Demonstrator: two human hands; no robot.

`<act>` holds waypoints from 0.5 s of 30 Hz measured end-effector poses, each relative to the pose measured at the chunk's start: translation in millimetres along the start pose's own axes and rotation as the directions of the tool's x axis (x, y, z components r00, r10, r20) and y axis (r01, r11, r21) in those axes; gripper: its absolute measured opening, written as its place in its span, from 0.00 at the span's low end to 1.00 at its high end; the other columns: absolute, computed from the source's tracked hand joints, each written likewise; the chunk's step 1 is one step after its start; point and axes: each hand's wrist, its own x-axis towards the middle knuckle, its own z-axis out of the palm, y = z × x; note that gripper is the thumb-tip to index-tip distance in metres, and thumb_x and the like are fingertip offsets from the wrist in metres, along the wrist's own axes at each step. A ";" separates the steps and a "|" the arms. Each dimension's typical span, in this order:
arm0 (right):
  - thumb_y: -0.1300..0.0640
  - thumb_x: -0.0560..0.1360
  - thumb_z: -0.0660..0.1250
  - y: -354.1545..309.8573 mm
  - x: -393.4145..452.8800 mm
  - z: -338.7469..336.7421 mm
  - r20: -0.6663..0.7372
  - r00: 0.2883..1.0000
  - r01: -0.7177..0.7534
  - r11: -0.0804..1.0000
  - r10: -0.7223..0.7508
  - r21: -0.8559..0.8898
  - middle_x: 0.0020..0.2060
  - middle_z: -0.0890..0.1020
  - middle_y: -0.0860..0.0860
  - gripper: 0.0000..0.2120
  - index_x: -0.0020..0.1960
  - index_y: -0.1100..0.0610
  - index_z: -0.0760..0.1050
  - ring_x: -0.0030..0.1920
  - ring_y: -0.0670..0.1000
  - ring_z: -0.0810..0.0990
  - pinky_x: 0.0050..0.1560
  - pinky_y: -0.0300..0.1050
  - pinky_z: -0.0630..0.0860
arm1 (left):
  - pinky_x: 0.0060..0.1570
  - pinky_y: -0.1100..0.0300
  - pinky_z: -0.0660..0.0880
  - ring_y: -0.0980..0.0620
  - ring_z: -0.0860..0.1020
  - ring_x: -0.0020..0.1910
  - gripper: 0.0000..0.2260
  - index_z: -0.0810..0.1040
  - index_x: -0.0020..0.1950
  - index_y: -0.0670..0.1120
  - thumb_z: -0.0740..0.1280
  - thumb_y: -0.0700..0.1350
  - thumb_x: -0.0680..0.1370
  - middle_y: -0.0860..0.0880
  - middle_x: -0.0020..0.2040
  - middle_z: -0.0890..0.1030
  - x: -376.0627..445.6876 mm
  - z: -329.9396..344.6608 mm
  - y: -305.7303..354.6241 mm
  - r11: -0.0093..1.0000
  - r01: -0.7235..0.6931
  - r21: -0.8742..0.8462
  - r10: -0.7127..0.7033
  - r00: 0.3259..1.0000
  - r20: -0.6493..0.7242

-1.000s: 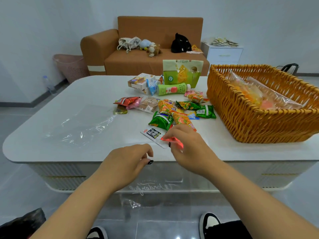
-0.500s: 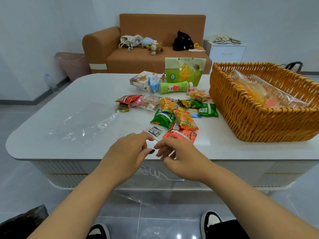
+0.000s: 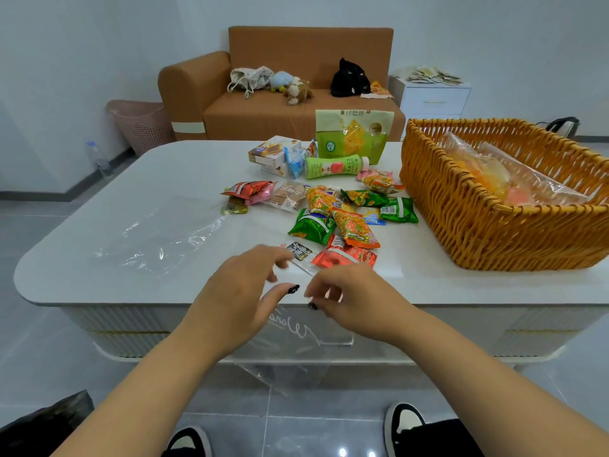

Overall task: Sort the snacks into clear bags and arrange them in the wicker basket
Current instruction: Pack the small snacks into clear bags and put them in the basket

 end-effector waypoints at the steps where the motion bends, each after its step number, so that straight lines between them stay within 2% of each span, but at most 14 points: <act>1: 0.63 0.74 0.69 0.5 1.6 -4.8 -0.059 0.997 -0.040 0.998 0.043 0.054 0.38 0.82 0.42 0.08 0.48 0.52 0.81 0.36 0.42 0.80 0.39 0.37 0.76 | 0.50 0.54 0.77 0.59 0.75 0.49 0.22 0.69 0.66 0.50 0.70 0.51 0.74 0.53 0.55 0.76 0.8 -3.2 -1.1 1.000 0.015 0.004 -0.014 0.999 -0.038; 4: 0.68 0.74 0.67 8.0 4.9 -25.4 -0.145 0.954 -0.195 0.909 0.264 0.369 0.30 0.82 0.42 0.10 0.43 0.54 0.80 0.31 0.45 0.83 0.34 0.38 0.78 | 0.64 0.46 0.70 0.45 0.70 0.66 0.36 0.65 0.72 0.44 0.77 0.49 0.68 0.44 0.68 0.69 4.1 -13.9 -11.8 0.984 0.124 0.126 -0.109 0.987 -0.117; 6: 0.72 0.74 0.65 15.5 4.6 -36.5 -0.133 0.915 -0.248 0.791 0.381 0.559 0.30 0.83 0.47 0.10 0.43 0.58 0.80 0.30 0.48 0.83 0.35 0.44 0.79 | 0.68 0.43 0.65 0.41 0.63 0.71 0.44 0.61 0.75 0.44 0.79 0.50 0.66 0.40 0.74 0.62 4.3 -17.9 -20.0 0.936 0.291 0.199 -0.269 0.954 -0.132; 7: 0.72 0.74 0.65 19.2 4.4 -39.6 -0.118 0.900 -0.258 0.730 0.420 0.633 0.32 0.84 0.50 0.09 0.45 0.60 0.80 0.31 0.49 0.83 0.35 0.45 0.79 | 0.70 0.44 0.63 0.42 0.61 0.73 0.46 0.58 0.77 0.44 0.79 0.52 0.66 0.41 0.75 0.59 4.1 -18.8 -20.7 0.900 0.410 0.151 -0.396 0.911 -0.113; 8: 0.72 0.75 0.64 22.4 4.0 -41.5 -0.096 0.886 -0.266 0.667 0.453 0.696 0.34 0.84 0.52 0.08 0.47 0.62 0.79 0.32 0.51 0.84 0.35 0.45 0.80 | 0.70 0.46 0.63 0.44 0.62 0.73 0.47 0.54 0.78 0.46 0.78 0.54 0.67 0.43 0.76 0.59 2.9 -19.2 -21.9 0.841 0.540 0.029 -0.538 0.841 -0.057; 10: 0.72 0.75 0.64 26.9 4.0 -43.4 -0.029 0.864 -0.281 0.529 0.502 0.801 0.38 0.84 0.55 0.07 0.50 0.63 0.77 0.35 0.54 0.85 0.35 0.43 0.81 | 0.62 0.53 0.71 0.49 0.72 0.66 0.50 0.50 0.79 0.49 0.77 0.59 0.66 0.49 0.72 0.68 2.3 -21.0 -21.2 0.585 0.763 -0.274 -0.741 0.641 0.201; 11: 0.71 0.76 0.64 28.6 3.8 -44.1 0.015 0.855 -0.290 0.454 0.518 0.842 0.40 0.84 0.56 0.07 0.51 0.63 0.77 0.37 0.55 0.85 0.35 0.43 0.81 | 0.59 0.54 0.74 0.52 0.76 0.61 0.53 0.50 0.78 0.51 0.77 0.62 0.63 0.53 0.68 0.74 1.4 -21.3 -20.3 0.473 0.810 -0.346 -0.744 0.578 0.335; 12: 0.71 0.76 0.64 29.6 3.4 -44.8 0.064 0.849 -0.303 0.384 0.524 0.872 0.41 0.84 0.57 0.07 0.51 0.63 0.76 0.38 0.56 0.86 0.35 0.44 0.81 | 0.57 0.55 0.76 0.54 0.79 0.57 0.53 0.53 0.77 0.52 0.79 0.63 0.61 0.56 0.63 0.78 0.1 -21.3 -19.1 0.429 0.829 -0.360 -0.711 0.555 0.431; 13: 0.71 0.76 0.63 30.2 2.9 -45.8 0.115 0.844 -0.322 0.323 0.524 0.890 0.42 0.84 0.57 0.07 0.51 0.63 0.76 0.39 0.56 0.85 0.36 0.44 0.82 | 0.56 0.55 0.77 0.56 0.82 0.53 0.51 0.55 0.76 0.52 0.80 0.59 0.62 0.57 0.59 0.80 -1.5 -20.4 -16.9 0.442 0.825 -0.352 -0.666 0.565 0.487; 15: 0.71 0.76 0.63 31.3 1.8 -50.2 0.194 0.835 -0.359 0.243 0.515 0.901 0.43 0.84 0.59 0.07 0.50 0.64 0.76 0.41 0.57 0.85 0.37 0.45 0.82 | 0.52 0.54 0.79 0.57 0.84 0.45 0.41 0.58 0.76 0.53 0.78 0.43 0.70 0.55 0.53 0.83 -2.9 -17.9 -10.8 0.557 0.766 -0.320 -0.603 0.638 0.479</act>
